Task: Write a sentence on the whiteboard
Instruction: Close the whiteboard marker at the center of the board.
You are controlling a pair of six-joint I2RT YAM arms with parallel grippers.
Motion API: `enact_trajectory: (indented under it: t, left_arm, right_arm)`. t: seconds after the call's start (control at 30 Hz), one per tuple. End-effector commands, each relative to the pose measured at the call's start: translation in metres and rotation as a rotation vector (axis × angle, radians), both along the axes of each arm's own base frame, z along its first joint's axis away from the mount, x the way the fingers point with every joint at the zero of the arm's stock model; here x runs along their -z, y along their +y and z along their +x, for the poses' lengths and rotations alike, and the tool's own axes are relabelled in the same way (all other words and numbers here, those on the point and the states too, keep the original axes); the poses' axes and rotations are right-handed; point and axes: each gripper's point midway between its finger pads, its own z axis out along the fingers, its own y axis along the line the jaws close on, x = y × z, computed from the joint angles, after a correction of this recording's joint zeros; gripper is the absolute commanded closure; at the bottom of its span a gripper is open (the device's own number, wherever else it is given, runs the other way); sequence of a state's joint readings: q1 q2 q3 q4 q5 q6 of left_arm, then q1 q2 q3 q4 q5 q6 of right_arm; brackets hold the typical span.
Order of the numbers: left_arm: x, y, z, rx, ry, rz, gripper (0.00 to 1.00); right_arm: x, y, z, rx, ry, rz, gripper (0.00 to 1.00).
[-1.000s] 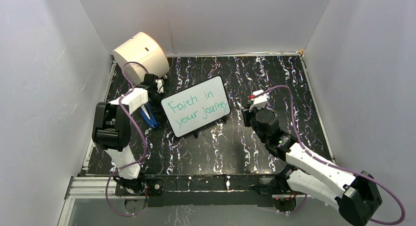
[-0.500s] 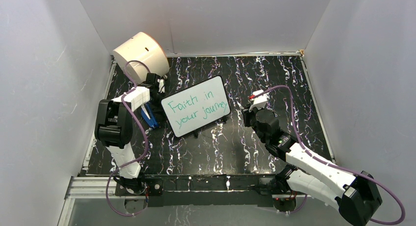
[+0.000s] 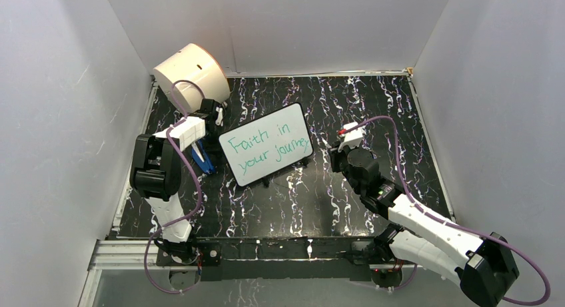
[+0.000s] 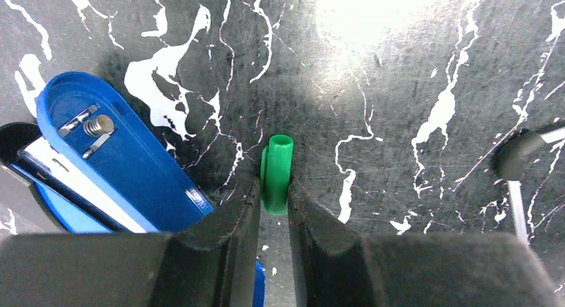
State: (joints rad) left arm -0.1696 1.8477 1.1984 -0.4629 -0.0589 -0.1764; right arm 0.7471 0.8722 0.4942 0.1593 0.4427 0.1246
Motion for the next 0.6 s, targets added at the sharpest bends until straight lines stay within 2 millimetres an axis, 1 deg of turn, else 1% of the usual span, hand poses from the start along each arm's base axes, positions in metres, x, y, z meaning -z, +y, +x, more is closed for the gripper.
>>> enact_trajectory:
  t: [0.0,0.17,0.33,0.43,0.57]
  left_arm:
    - [-0.006,0.008,-0.001,0.002,0.010,0.048,0.80]
    - [0.005,0.005,-0.005,0.013,0.048,0.037,0.78]
    - [0.009,0.004,-0.007,0.022,0.067,0.035,0.81]
    - [0.008,0.005,-0.008,0.030,0.070,0.036,0.86]
    - [-0.007,0.007,-0.006,0.031,0.028,0.042,0.99]
  right_arm:
    - [-0.022,0.001,0.005,0.008,-0.068,0.048,1.00]
    - [-0.022,0.001,0.005,0.008,-0.069,0.050,1.00]
    - [-0.023,0.003,0.006,0.005,-0.066,0.050,1.00]
    - [-0.023,0.002,0.005,0.006,-0.067,0.050,1.00]
    - [-0.026,0.003,0.003,-0.006,-0.071,0.058,1.00]
